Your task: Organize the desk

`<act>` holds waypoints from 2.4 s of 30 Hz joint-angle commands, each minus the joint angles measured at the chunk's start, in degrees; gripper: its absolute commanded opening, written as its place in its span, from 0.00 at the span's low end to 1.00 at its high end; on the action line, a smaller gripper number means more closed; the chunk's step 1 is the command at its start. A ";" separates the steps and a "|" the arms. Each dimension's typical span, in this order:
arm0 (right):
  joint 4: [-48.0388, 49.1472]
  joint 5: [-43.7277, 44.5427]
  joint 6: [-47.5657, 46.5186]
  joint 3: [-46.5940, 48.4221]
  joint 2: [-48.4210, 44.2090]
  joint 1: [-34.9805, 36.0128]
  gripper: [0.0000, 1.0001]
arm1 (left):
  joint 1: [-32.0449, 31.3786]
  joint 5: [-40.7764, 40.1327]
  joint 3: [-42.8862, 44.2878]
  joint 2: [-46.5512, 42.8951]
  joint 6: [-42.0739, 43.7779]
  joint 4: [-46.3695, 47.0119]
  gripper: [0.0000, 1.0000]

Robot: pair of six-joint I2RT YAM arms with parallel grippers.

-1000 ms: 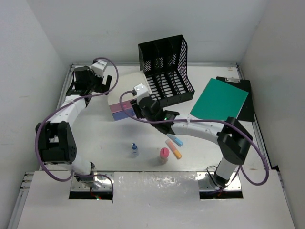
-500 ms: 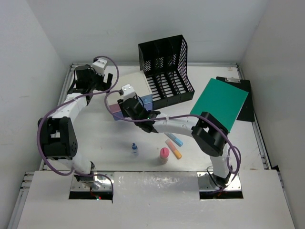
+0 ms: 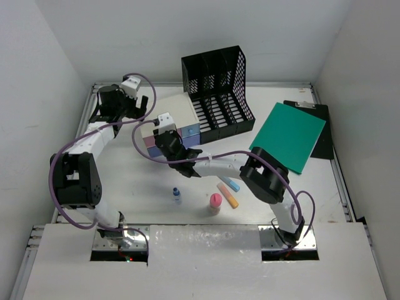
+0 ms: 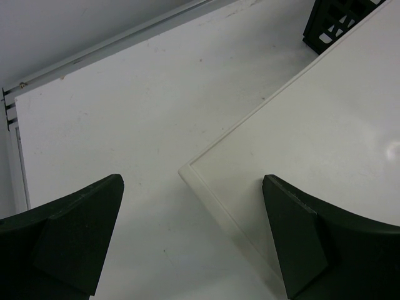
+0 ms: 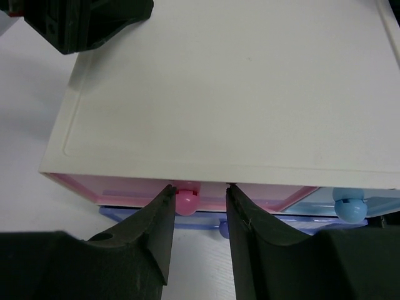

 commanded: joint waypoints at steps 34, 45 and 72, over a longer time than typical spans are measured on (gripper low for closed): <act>4.64 4.21 0.84 2.14 2.32 0.79 0.00 | 0.33 1.18 2.53 2.58 0.70 -0.20 0.92; 9.29 5.00 -1.54 -9.98 -6.91 5.54 0.00 | 0.33 0.13 3.49 3.99 0.61 -0.47 0.93; -2.56 -8.25 1.55 -21.68 -20.45 10.28 0.44 | 0.33 -1.45 4.99 6.27 0.35 -0.91 0.93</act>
